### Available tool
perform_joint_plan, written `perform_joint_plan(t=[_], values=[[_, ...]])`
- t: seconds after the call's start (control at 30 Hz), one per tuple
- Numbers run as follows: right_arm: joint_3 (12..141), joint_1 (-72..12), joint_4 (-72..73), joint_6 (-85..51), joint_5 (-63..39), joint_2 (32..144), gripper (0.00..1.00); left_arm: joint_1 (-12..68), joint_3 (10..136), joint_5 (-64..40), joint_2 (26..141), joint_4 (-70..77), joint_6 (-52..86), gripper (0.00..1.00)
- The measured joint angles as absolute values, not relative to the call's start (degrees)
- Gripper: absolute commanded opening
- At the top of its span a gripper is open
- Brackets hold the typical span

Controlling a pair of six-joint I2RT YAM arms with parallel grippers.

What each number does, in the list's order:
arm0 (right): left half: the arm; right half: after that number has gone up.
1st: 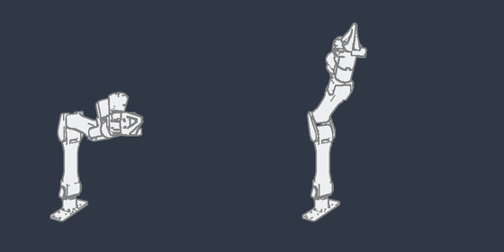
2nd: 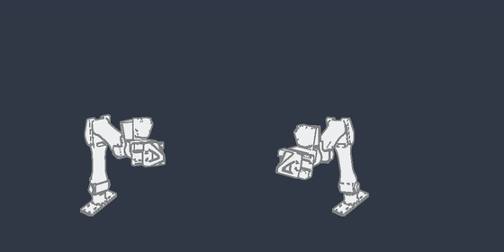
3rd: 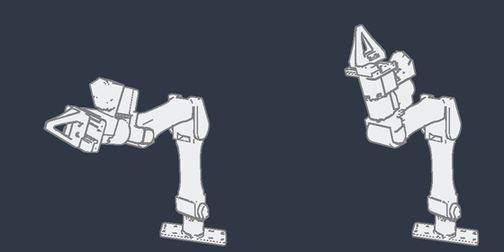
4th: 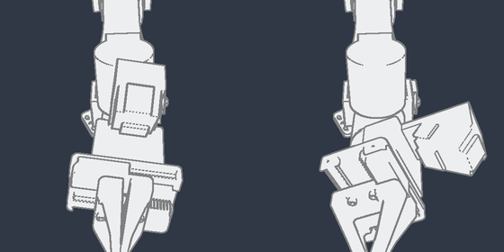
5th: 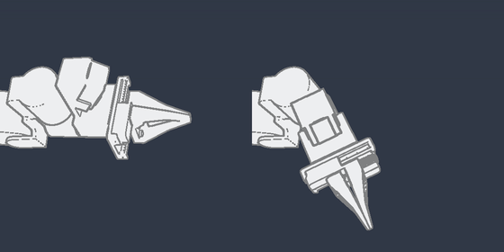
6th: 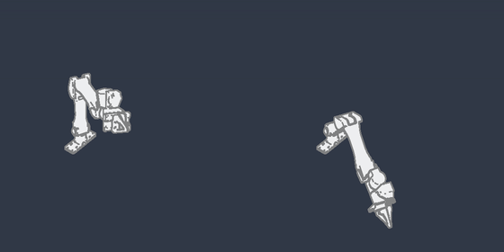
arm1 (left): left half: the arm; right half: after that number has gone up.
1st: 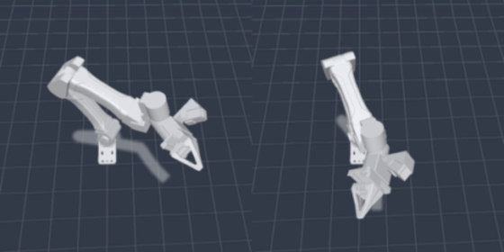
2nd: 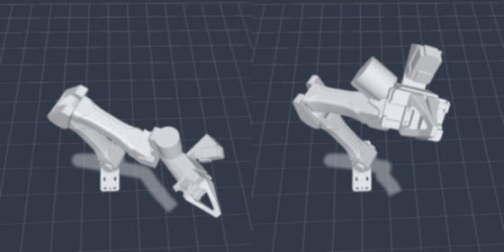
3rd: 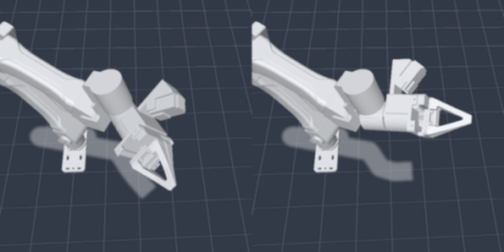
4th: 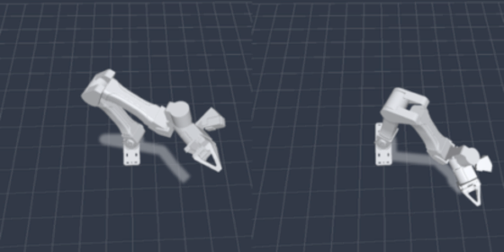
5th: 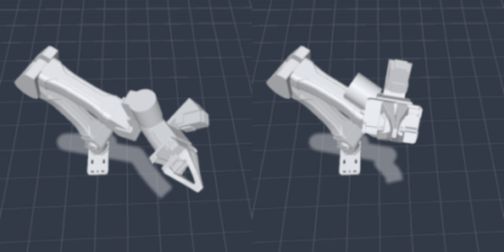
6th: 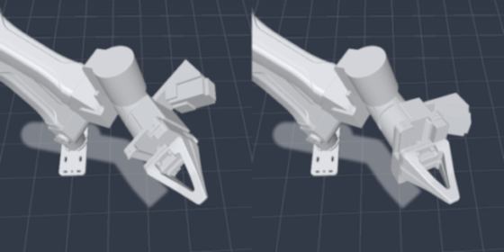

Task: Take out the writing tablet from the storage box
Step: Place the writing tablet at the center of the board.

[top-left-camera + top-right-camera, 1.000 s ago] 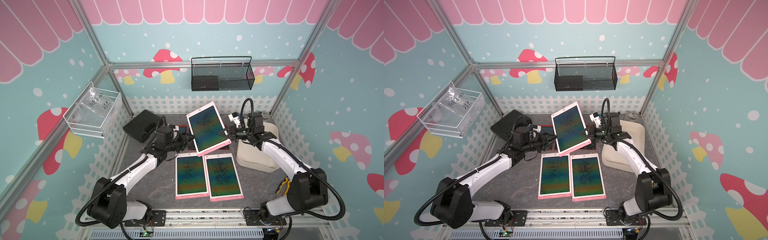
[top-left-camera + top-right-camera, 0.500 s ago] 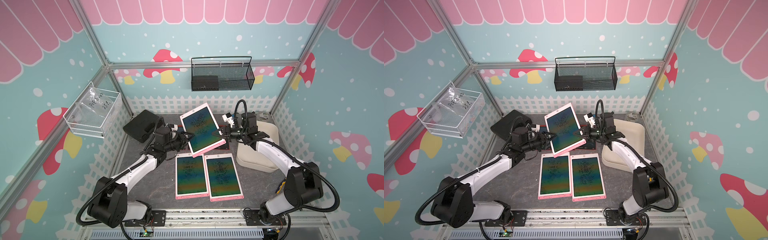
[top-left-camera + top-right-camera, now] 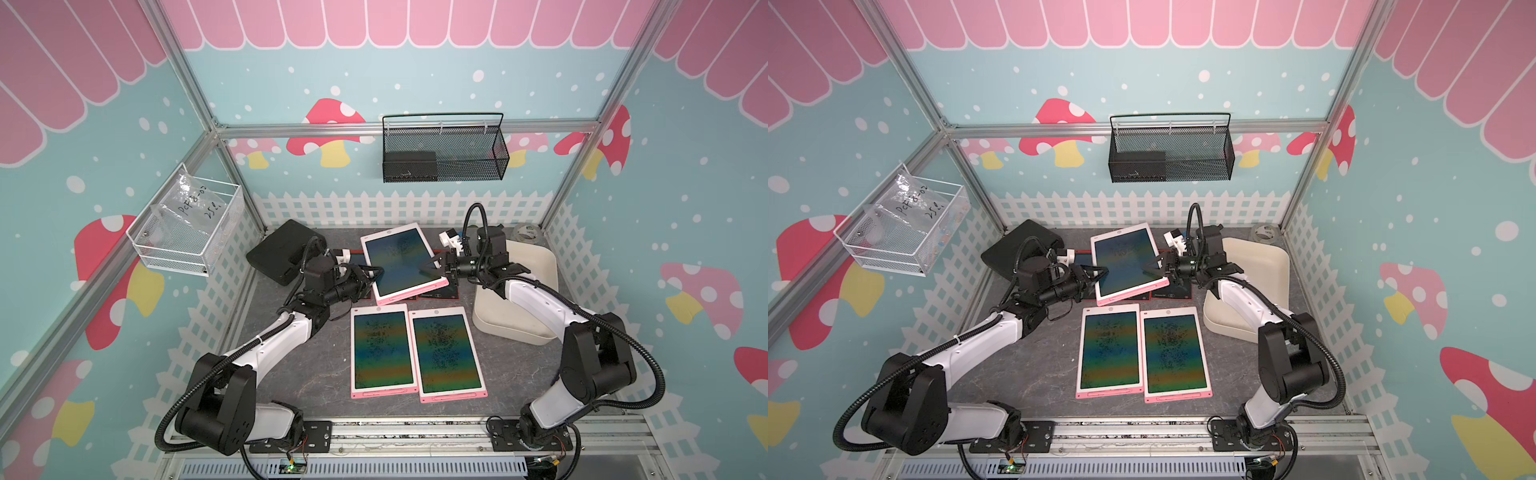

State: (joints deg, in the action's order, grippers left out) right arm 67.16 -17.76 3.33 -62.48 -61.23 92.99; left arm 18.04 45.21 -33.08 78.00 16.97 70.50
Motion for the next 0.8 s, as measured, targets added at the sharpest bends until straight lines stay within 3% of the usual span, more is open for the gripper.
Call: perform_joint_plan(t=[0.4,0.57,0.8], values=[[67.13,-18.13,4.75,-63.70,-63.00,96.07,0.36,16.82,43.88,-35.64,76.95,21.71,71.64,0.02],[67.13,-18.74,4.78,-63.53,-63.55,96.95,0.39,15.68,42.50,-36.82,75.57,21.17,71.59,0.00],[67.13,-19.09,5.13,-62.41,-63.68,98.85,0.53,12.29,40.12,-39.13,71.44,15.70,70.19,0.00]])
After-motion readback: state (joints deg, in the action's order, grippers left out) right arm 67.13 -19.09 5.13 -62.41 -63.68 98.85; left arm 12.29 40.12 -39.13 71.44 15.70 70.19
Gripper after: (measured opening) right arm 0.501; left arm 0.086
